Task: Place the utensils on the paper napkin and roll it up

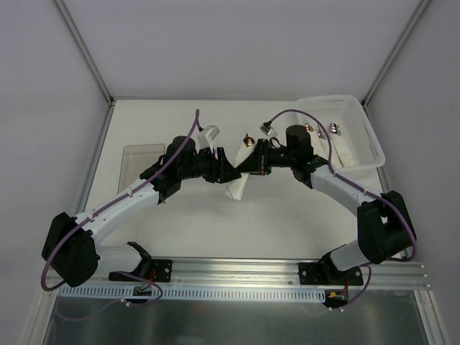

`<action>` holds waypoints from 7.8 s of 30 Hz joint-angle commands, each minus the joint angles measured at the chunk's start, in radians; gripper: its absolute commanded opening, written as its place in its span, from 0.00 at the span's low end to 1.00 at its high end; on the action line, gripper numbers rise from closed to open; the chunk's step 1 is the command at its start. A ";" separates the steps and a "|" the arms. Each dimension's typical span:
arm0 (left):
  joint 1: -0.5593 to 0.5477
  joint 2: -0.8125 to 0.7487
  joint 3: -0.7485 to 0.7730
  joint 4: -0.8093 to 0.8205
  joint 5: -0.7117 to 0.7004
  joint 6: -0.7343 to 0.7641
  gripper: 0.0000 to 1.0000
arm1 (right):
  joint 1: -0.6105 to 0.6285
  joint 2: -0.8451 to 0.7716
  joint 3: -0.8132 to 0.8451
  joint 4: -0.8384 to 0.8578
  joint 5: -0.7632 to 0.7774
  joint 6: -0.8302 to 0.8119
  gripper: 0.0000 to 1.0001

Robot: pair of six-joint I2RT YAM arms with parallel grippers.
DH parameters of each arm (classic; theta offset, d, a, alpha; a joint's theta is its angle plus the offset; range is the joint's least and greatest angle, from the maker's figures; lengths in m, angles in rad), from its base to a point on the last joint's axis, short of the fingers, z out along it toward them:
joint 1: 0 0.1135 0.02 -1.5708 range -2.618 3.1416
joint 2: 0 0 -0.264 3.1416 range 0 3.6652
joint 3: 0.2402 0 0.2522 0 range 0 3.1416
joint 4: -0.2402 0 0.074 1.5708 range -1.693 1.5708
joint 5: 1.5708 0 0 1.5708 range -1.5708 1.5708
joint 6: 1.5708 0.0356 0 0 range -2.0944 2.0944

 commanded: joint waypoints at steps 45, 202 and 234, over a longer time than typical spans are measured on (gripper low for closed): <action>-0.006 0.088 -0.158 0.274 0.262 -0.233 0.40 | 0.007 -0.049 -0.002 0.320 -0.135 0.140 0.00; 0.041 0.080 -0.163 1.228 0.077 -0.673 0.00 | -0.116 -0.058 0.118 0.397 -0.172 0.222 0.81; 0.008 0.051 -0.191 1.176 0.072 -0.620 0.00 | -0.053 -0.013 0.127 0.536 -0.144 0.416 0.63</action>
